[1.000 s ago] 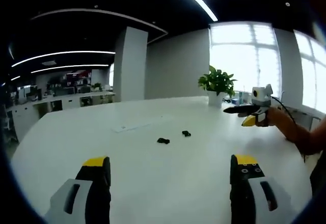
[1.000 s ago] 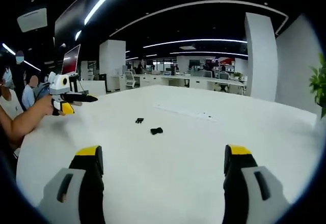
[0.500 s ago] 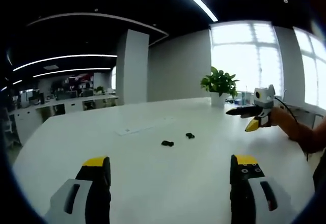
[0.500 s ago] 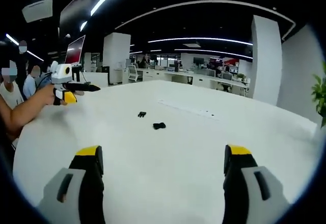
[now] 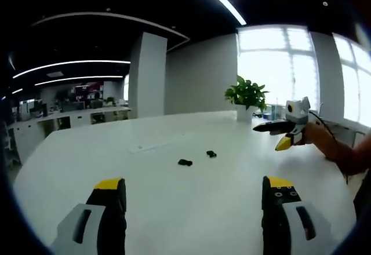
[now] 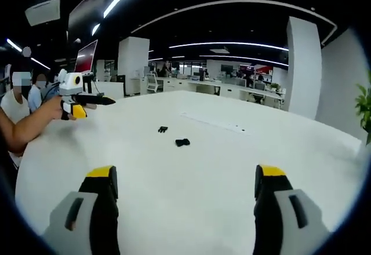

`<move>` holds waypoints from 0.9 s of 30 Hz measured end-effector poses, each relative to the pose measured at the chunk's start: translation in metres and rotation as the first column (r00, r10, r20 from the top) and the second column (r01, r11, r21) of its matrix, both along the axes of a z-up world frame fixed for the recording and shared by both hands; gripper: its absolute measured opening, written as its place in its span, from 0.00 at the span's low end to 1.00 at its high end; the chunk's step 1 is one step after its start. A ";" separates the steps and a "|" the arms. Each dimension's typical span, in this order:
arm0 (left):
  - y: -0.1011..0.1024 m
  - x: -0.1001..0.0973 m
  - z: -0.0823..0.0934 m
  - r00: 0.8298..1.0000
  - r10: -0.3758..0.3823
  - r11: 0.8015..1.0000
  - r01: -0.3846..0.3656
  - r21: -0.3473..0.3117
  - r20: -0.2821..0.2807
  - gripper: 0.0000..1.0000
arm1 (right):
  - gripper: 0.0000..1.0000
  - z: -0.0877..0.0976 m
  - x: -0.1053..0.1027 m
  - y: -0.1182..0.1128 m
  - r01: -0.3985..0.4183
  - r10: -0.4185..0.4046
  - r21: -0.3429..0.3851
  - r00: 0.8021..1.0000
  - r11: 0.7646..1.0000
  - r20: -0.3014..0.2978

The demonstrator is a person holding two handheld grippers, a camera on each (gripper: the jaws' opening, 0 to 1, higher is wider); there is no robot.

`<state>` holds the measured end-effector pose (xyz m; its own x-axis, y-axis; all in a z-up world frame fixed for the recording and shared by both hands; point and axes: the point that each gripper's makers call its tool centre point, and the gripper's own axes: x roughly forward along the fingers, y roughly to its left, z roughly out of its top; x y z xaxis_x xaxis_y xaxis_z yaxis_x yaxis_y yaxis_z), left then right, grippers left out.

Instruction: Snap the two parts of the plastic buckle together until the buckle closes and remains connected.

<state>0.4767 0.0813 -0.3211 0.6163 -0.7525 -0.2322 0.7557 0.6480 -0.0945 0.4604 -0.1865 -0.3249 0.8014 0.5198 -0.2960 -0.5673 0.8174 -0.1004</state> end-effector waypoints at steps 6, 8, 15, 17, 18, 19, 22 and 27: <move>-0.007 0.001 -0.005 1.000 -0.003 0.999 0.002 0.034 0.011 1.00 | 0.99 -0.003 0.001 0.001 0.004 -0.004 -0.010 1.000 1.000 -0.003; -0.013 -0.001 -0.006 1.000 -0.012 0.999 0.012 0.043 0.011 1.00 | 0.99 -0.007 0.003 0.003 0.005 -0.005 -0.024 1.000 1.000 0.001; -0.019 0.005 -0.005 1.000 -0.015 0.999 0.014 -0.031 -0.012 1.00 | 0.96 -0.021 0.003 0.015 -0.030 0.029 -0.029 0.999 0.999 -0.040; -0.018 0.008 -0.007 1.000 -0.003 1.000 0.003 -0.026 -0.012 1.00 | 0.95 -0.024 0.002 0.016 -0.036 0.034 -0.045 0.998 0.998 -0.047; -0.017 0.009 -0.007 1.000 -0.002 1.000 0.002 -0.015 -0.002 1.00 | 0.95 -0.025 0.001 0.016 -0.039 0.036 -0.049 0.998 0.998 -0.048; -0.018 0.008 -0.007 1.000 -0.005 1.000 0.005 -0.013 0.002 1.00 | 0.94 -0.025 0.002 0.016 -0.040 0.037 -0.047 0.998 0.998 -0.049; -0.020 0.012 -0.004 1.000 0.004 1.000 -0.004 -0.021 0.012 1.00 | 0.92 -0.021 0.005 0.019 -0.038 0.037 -0.026 0.999 0.999 -0.037; -0.025 0.014 -0.012 1.000 0.019 1.000 -0.020 0.018 0.021 1.00 | 0.89 -0.027 0.004 0.024 -0.039 0.039 -0.013 0.998 0.999 -0.056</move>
<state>0.4905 0.0562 -0.3336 0.6355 -0.7362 -0.2328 0.7447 0.6640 -0.0669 0.4644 -0.1626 -0.3517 0.7625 0.5457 -0.3475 -0.6037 0.7932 -0.0792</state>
